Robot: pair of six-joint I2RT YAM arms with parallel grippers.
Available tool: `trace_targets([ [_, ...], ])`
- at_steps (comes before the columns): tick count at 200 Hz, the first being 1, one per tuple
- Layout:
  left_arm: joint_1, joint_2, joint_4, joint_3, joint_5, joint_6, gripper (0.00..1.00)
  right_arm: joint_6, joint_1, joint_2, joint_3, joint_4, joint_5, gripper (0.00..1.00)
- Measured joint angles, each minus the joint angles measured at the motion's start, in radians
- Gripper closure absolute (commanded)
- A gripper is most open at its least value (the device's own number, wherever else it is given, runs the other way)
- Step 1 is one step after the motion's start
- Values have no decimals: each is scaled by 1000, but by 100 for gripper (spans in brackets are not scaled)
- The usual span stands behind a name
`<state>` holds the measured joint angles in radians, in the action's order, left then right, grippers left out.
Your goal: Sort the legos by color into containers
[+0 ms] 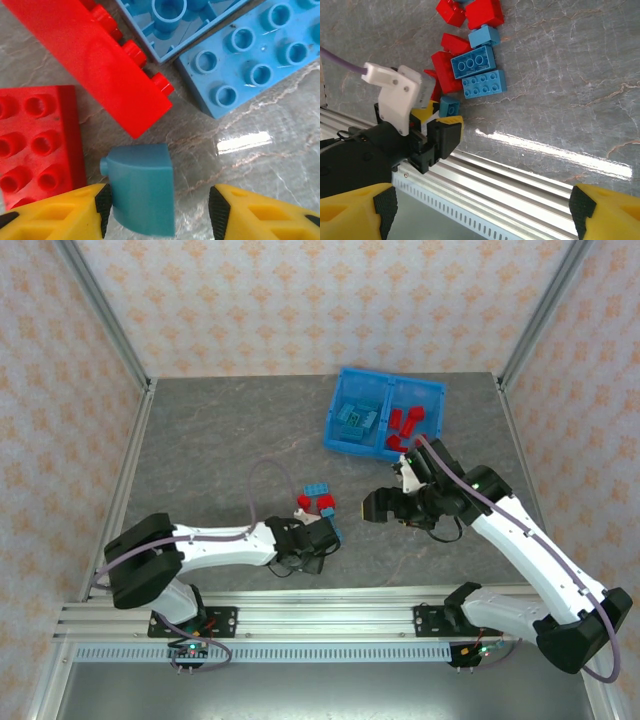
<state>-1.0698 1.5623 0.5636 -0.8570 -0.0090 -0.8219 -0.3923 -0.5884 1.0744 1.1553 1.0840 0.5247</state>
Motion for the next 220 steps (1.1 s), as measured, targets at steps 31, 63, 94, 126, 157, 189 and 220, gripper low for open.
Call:
trace_targets([
  [31, -4, 42, -23, -7, -17, 0, 45, -7, 0, 0, 0, 0, -10, 10],
  [63, -4, 56, -35, -6, -40, 1, 50, -12, 0, -4, 0, 0, -16, 10],
  [94, -4, 64, -46, -11, -52, 2, 63, -18, 0, -6, 0, -1, -27, 10],
  [126, -4, 60, -52, -11, -52, 0, 64, -32, 0, -16, 0, -1, -47, 10],
  [157, -4, -2, -11, -21, -58, 3, 64, -50, 0, -40, 5, -2, -79, 10],
  [189, -4, -109, 36, -145, -108, 39, 65, -77, 0, -80, 15, -12, -131, 10],
  [220, 5, -74, 31, -357, -179, 136, 65, -130, 0, -166, 21, -40, -232, 10],
])
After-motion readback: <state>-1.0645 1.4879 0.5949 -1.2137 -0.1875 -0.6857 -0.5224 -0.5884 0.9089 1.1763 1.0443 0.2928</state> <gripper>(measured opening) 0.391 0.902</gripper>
